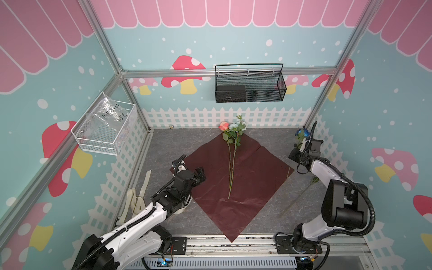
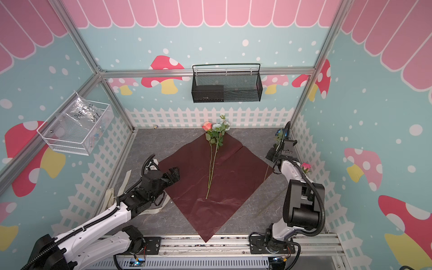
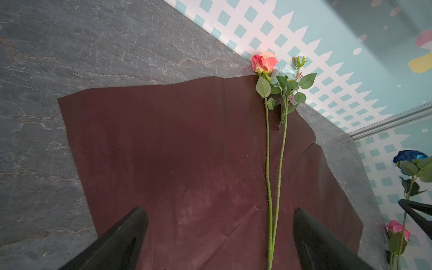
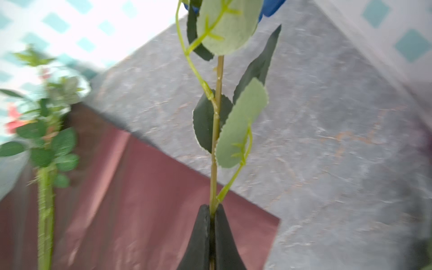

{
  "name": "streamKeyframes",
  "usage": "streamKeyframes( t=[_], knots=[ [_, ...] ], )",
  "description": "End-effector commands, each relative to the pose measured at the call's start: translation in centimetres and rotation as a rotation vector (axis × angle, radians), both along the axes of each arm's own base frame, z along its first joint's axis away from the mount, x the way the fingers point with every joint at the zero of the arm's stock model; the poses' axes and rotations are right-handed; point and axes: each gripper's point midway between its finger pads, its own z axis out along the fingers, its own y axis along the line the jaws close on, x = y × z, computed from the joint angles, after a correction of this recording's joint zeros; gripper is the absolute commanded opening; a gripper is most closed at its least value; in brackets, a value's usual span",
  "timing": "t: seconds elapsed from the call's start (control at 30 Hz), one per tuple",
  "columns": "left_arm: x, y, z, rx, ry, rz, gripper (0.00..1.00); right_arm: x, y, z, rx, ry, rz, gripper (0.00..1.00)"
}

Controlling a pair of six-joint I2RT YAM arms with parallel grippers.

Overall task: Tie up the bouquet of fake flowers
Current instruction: 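Carry the blue rose with the right gripper onto the flower stems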

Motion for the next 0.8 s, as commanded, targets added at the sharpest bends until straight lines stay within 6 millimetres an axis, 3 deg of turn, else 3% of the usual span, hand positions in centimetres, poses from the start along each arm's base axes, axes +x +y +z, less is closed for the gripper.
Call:
streamKeyframes(
  t=[0.0,0.2,0.37,0.67,0.77],
  knots=[
    [-0.1,0.5,-0.3,0.004,0.012,0.019,1.00,0.8,4.8,1.7,0.100,-0.066,0.097,0.00],
    [-0.2,0.1,-0.3,-0.020,0.020,0.008,0.99,3.3,12.0,3.9,0.199,-0.136,0.210,0.00],
    [-0.4,-0.1,-0.4,-0.032,0.028,0.001,1.00,5.5,16.2,4.4,0.232,-0.146,0.260,0.00],
    [-0.3,-0.4,-0.6,-0.030,0.039,-0.014,1.00,9.2,21.1,3.0,0.294,-0.141,0.248,0.00],
    [-0.3,-0.8,-0.8,-0.030,0.048,-0.037,1.00,10.5,22.3,1.4,0.326,-0.123,0.231,0.00]
  ],
)
